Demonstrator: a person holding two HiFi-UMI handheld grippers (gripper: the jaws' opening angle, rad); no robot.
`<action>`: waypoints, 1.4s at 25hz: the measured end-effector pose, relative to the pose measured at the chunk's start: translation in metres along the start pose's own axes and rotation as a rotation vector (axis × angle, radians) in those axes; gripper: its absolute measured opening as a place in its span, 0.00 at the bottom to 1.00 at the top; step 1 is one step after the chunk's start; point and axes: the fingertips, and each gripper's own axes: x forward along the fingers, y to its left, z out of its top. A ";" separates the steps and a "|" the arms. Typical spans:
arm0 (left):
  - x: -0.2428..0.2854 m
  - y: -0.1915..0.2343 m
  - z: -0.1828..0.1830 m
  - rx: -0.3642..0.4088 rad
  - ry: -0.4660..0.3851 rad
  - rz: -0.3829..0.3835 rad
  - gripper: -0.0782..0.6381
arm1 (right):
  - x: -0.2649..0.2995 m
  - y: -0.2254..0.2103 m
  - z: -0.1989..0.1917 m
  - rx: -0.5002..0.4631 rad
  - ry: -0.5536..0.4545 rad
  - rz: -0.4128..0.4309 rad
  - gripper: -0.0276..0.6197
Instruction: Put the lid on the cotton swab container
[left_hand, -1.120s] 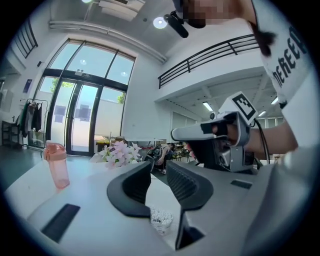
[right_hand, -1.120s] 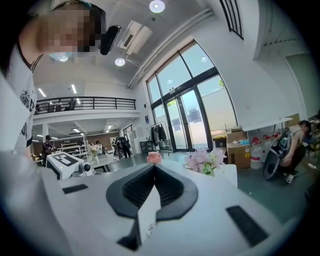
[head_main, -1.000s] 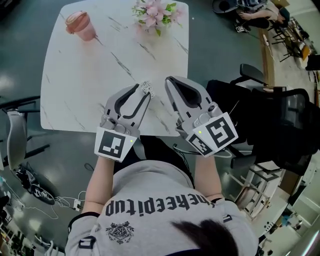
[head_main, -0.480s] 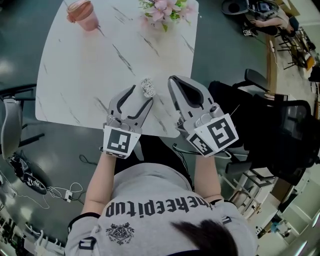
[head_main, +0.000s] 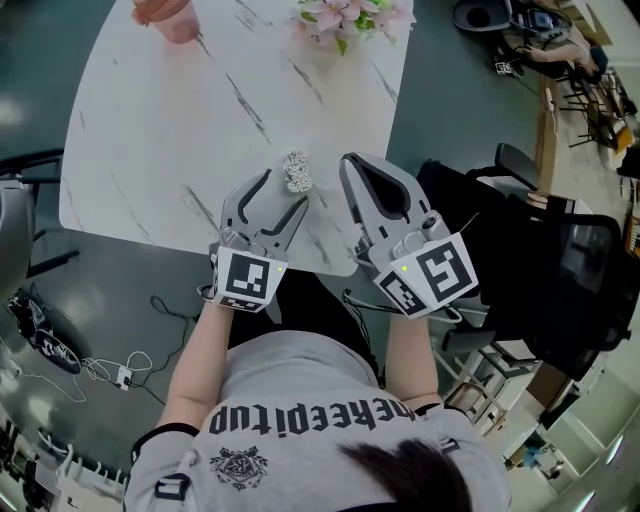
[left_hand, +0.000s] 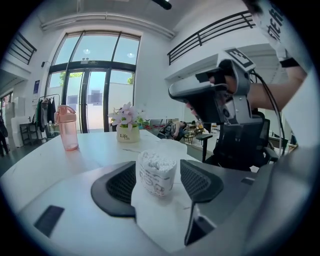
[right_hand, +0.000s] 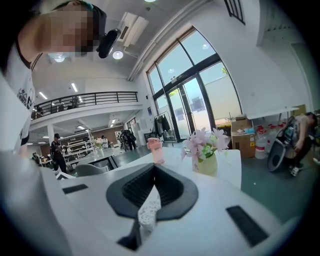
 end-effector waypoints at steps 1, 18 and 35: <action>0.002 -0.001 -0.003 0.001 0.007 0.000 0.50 | 0.001 -0.001 -0.002 0.001 0.002 0.000 0.06; 0.020 -0.009 -0.025 0.012 0.078 0.022 0.50 | -0.004 -0.011 -0.018 0.019 0.028 -0.018 0.06; 0.024 -0.008 -0.028 0.035 0.119 0.032 0.45 | -0.002 -0.030 -0.039 0.019 0.076 -0.041 0.06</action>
